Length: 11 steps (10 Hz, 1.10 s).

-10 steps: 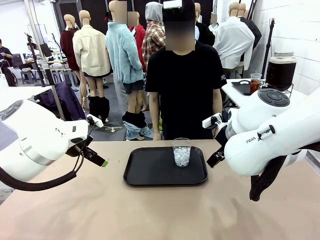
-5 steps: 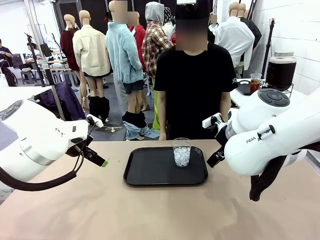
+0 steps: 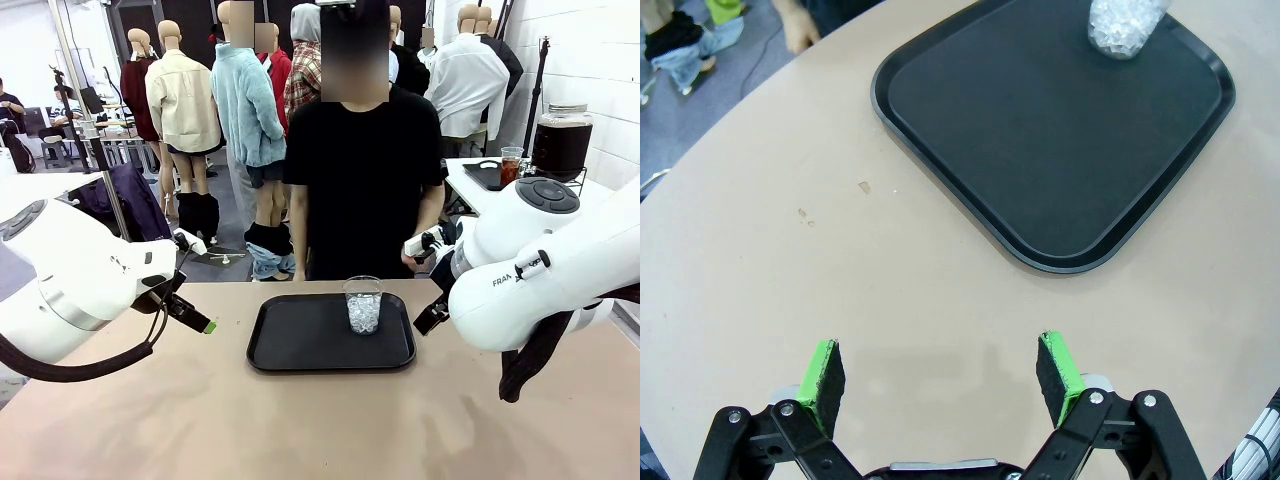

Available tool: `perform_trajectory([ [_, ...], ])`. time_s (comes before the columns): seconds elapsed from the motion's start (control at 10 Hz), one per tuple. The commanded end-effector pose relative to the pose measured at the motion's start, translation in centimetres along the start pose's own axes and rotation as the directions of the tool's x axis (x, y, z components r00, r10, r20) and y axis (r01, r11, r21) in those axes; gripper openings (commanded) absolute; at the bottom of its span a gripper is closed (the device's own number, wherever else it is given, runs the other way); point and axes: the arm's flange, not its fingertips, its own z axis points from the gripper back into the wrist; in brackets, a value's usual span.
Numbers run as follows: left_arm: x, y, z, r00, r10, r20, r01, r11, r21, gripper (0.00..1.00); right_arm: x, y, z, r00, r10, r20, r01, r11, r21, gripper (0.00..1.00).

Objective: Pour the drink into the iced cup.
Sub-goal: Pick up the iced cup indicated by the human and present it to them.

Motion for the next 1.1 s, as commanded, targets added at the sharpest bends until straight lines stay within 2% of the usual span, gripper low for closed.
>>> perform_trajectory([
  [0.0,0.04,-0.03,0.00,1.000,-0.008,0.003,0.008,1.000,0.011,1.00,-0.02,0.04,-0.02,1.000,0.000,0.000,0.000,1.000,0.001,1.00],
  [1.0,0.04,-0.03,0.00,1.000,-0.008,0.003,0.008,1.000,0.011,1.00,-0.02,0.04,-0.02,1.000,0.000,0.000,0.000,1.000,0.001,1.00],
])
